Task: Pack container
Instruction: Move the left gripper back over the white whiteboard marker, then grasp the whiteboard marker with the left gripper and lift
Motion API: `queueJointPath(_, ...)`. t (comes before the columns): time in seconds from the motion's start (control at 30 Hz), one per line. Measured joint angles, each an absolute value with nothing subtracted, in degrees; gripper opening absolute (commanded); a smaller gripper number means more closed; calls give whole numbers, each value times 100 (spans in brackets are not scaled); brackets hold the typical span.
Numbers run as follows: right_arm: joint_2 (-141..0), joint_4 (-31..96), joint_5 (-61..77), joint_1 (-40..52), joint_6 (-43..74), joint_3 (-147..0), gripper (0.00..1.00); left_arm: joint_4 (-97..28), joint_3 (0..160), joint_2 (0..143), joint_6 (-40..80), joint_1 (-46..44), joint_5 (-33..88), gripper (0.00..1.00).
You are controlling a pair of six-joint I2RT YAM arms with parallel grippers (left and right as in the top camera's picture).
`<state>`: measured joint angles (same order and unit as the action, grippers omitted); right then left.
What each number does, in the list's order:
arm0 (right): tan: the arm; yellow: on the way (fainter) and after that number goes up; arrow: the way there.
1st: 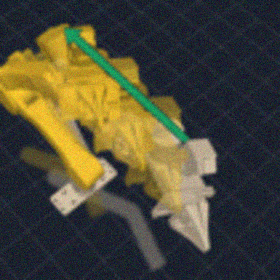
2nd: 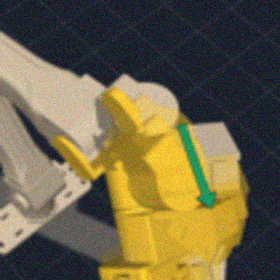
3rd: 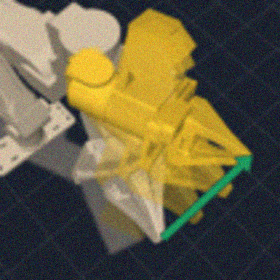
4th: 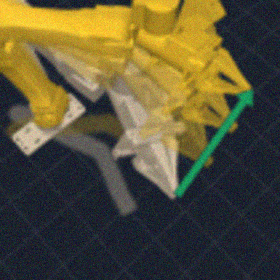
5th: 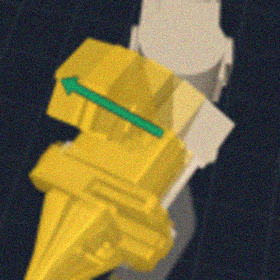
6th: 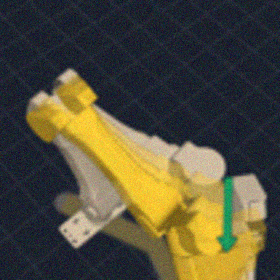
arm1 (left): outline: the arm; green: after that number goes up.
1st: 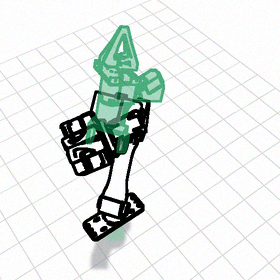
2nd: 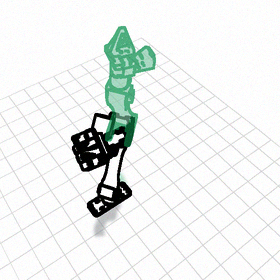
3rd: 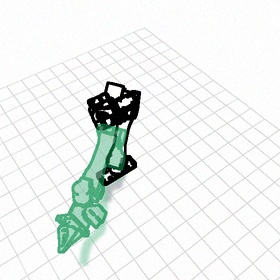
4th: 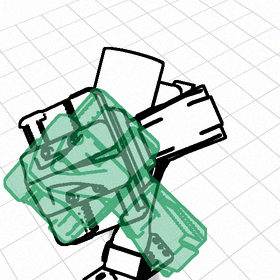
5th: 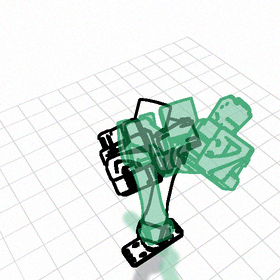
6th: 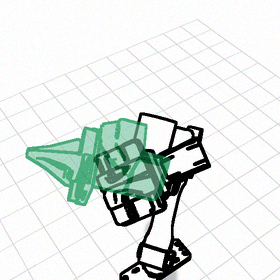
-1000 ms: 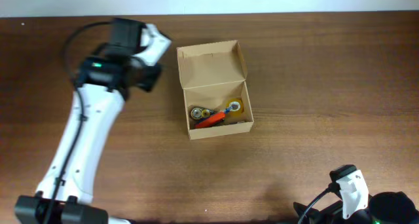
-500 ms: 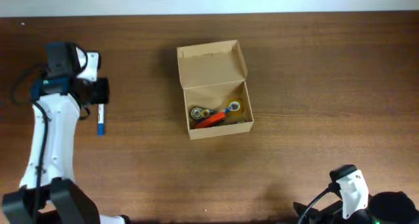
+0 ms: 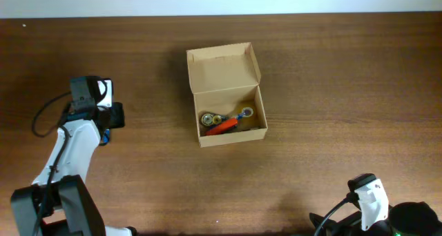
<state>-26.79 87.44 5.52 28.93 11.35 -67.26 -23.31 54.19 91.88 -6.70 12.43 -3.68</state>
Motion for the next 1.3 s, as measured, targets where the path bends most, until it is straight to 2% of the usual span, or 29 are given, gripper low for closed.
queueJointPath(0.43,-2679,8744,550,2893,1135,-6726,99,-1712,5033,9260,-655,1621,-502,37)
queueJointPath(0.93,-2679,8744,552,2893,1140,-6726,99,-1247,5022,10116,-652,1621,-322,36)
queueJointPath(1.3,-2679,8746,552,2893,1133,-6726,99,-1131,5103,10250,-626,1621,-193,2)
